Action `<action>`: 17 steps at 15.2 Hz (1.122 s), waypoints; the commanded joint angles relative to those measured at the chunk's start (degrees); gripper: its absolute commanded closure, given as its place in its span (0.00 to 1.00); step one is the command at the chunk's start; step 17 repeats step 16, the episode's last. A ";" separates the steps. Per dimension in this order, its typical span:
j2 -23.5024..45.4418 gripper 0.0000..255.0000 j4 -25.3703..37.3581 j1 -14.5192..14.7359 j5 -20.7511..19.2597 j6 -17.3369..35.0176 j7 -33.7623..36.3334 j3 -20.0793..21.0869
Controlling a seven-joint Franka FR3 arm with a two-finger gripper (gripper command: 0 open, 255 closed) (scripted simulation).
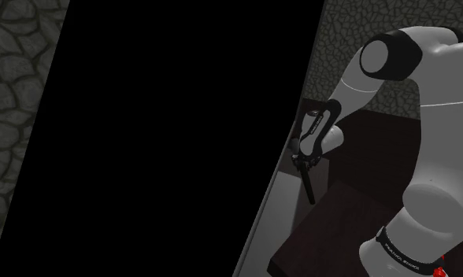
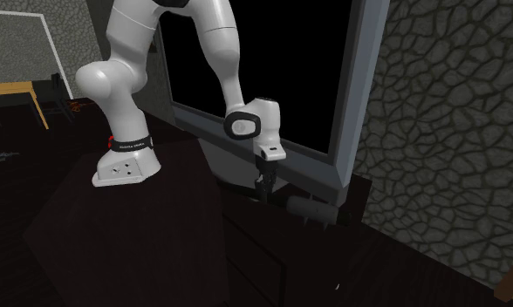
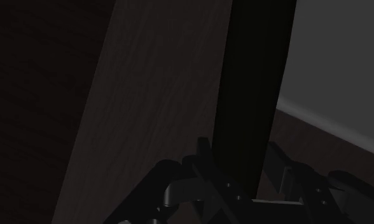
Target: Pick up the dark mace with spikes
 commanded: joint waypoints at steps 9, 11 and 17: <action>-8.54 1.00 -2.58 -0.44 0.31 -5.94 -1.23 0.49; -10.29 1.00 -2.97 -0.52 0.44 -7.30 -1.51 0.60; -13.00 1.00 -3.48 -0.62 0.67 -9.49 -1.98 0.77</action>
